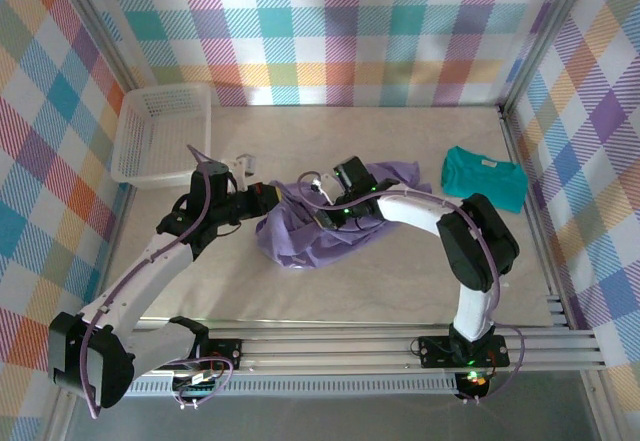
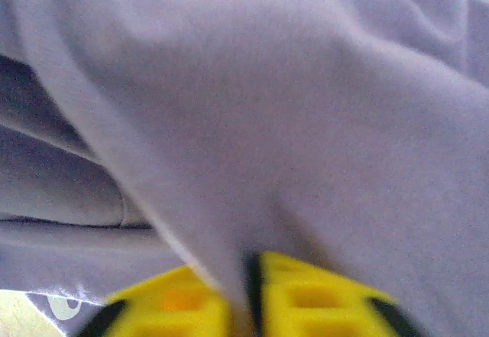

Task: Fold the inside-out t-shirt
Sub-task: Turn the T-shirt inside out at the center of the table.

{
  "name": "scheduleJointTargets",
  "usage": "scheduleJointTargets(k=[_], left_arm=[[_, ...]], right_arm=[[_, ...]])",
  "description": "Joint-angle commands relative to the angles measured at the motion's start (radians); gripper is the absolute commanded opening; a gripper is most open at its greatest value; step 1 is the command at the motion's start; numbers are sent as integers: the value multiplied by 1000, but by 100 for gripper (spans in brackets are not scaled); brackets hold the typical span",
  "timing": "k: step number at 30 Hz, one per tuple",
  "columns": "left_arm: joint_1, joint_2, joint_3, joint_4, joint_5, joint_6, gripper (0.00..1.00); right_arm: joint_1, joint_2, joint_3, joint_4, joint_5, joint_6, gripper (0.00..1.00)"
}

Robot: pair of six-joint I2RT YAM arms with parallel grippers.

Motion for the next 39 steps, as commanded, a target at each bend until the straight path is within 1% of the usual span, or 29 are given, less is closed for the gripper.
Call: scheduleJointTargets(k=[1, 3, 5, 7, 8, 10, 12, 13, 14, 16, 17, 18, 19, 20, 21, 22, 23, 25, 27, 29, 32, 34, 36, 37, 38, 39], left_arm=[[6, -9, -3, -27, -45, 16, 0], [6, -18, -3, -43, -103, 17, 0], [6, -17, -1, -73, -192, 14, 0], [6, -4, -4, -89, -286, 25, 0], [6, 11, -2, -120, -312, 29, 0], [-5, 62, 14, -140, -306, 71, 6], [-35, 119, 45, -173, -292, 108, 12], [-57, 131, 55, -187, -305, 121, 18], [-75, 126, 57, -192, -345, 125, 25], [-113, 56, 29, -173, -443, 140, 45], [-134, 3, 4, -133, -449, 168, 53], [-171, -67, -36, -51, -422, 221, 63], [-210, -120, -71, 17, -360, 286, 69], [-254, -169, -113, 85, -286, 361, 79], [-298, -193, -134, 128, -265, 407, 82], [-325, -198, -139, 144, -258, 438, 82], [-346, -187, -134, 147, -253, 464, 82], [-360, -125, -102, 139, -236, 489, 79], [-369, -31, -52, 118, -210, 521, 72], [-379, 47, -8, 100, -210, 555, 71], [-379, 147, 34, 126, -235, 575, 68], [-378, 197, 60, 164, -228, 567, 55], [-376, 249, 98, 180, -221, 547, 32], [-376, 269, 113, 182, -217, 532, 18], [-376, 281, 129, 182, -208, 513, 5], [-375, 283, 142, 179, -205, 480, 0]], right_arm=[[-43, -119, 27, -5, -79, 6, 0], [-118, -238, -25, -48, -189, 75, 0], [-210, -338, -64, -88, -372, 116, 0], [-287, -402, -75, -116, -567, 172, 0], [-302, -416, -74, -112, -640, 195, 0], [-306, -419, -57, -87, -779, 240, 0], [-306, -401, -36, -45, -857, 293, 0], [-307, -390, -23, -35, -881, 309, 0], [-306, -378, -8, -40, -896, 311, 0], [-306, -357, 26, -65, -905, 306, 0], [-306, -353, 34, -74, -897, 305, 0], [-305, -349, 41, -74, -897, 310, 0], [-306, -344, 46, -76, -894, 316, 0], [-304, -339, 57, -83, -894, 320, 0], [-304, -335, 67, -89, -891, 321, 0], [-304, -332, 77, -100, -883, 317, 0], [-304, -326, 92, -122, -867, 308, 0], [-304, -320, 109, -142, -863, 297, 0], [-304, -317, 111, -138, -864, 302, 0], [-304, -314, 114, -140, -861, 299, 0], [-304, -313, 114, -146, -862, 294, 0], [-304, -313, 112, -155, -854, 284, 0], [-304, -314, 110, -176, -841, 272, 0], [-306, -314, 112, -198, -828, 257, 0], [-306, -318, 114, -228, -791, 241, 0], [-306, -322, 129, -293, -679, 220, 0]])
